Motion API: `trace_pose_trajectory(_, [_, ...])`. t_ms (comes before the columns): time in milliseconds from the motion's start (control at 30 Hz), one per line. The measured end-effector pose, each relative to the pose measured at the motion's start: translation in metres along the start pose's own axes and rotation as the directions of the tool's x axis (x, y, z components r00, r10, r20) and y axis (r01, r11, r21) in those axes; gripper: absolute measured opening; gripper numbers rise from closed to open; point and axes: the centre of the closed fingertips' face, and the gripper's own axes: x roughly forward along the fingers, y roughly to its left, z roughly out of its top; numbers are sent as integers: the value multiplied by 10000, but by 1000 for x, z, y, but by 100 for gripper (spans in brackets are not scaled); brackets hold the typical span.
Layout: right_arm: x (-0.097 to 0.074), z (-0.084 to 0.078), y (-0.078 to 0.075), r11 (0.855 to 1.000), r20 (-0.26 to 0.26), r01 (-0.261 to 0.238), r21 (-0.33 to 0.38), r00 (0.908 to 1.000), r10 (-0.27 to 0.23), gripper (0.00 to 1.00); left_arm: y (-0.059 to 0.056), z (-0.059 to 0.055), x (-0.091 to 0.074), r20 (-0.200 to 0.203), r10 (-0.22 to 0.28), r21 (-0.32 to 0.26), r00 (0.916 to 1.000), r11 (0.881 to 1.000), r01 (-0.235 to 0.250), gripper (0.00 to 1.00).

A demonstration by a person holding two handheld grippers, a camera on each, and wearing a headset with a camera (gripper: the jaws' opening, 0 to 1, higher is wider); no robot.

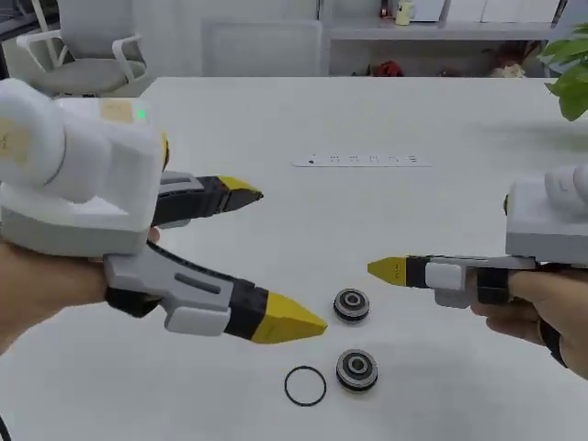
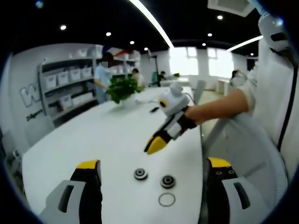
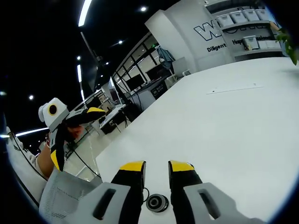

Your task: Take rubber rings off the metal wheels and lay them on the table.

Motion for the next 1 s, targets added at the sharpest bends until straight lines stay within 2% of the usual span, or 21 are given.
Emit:
trace_pose_trajectory(100, [-1,1,-2,10000,0,75,-37,10000,-75,17,2,13,7,231,-152,124,9996,9998,150,93])
trace_pose_trajectory(233, [-4,3,-6,9999,66,152,30,9999,-152,16,7,22,19,344,-286,266,9990,9993,276,92])
trace_pose_trajectory(300, [-5,4,-8,9997,104,227,68,9997,-227,17,8,25,27,376,-334,269,9987,9991,324,92])
trace_pose_trajectory(433, [-8,6,-13,9993,198,347,171,9992,-350,16,2,28,45,352,-682,517,9970,9965,664,88])
trace_pose_trajectory(533, [-10,7,-16,9989,270,419,231,9987,-425,16,2,27,58,332,-698,513,9970,9964,680,83])
trace_pose_trajectory(700, [-12,6,-21,9980,235,572,285,9980,-579,15,-6,18,77,242,-867,594,9959,9946,851,79])
trace_pose_trajectory(833, [-12,6,-24,9973,261,659,314,9974,-667,15,-3,-2,87,66,-518,481,9986,9975,515,73])
trace_pose_trajectory(1000, [-11,3,-28,9968,146,743,310,9971,-748,15,-2,-28,90,-103,-454,116,9989,9989,455,69])
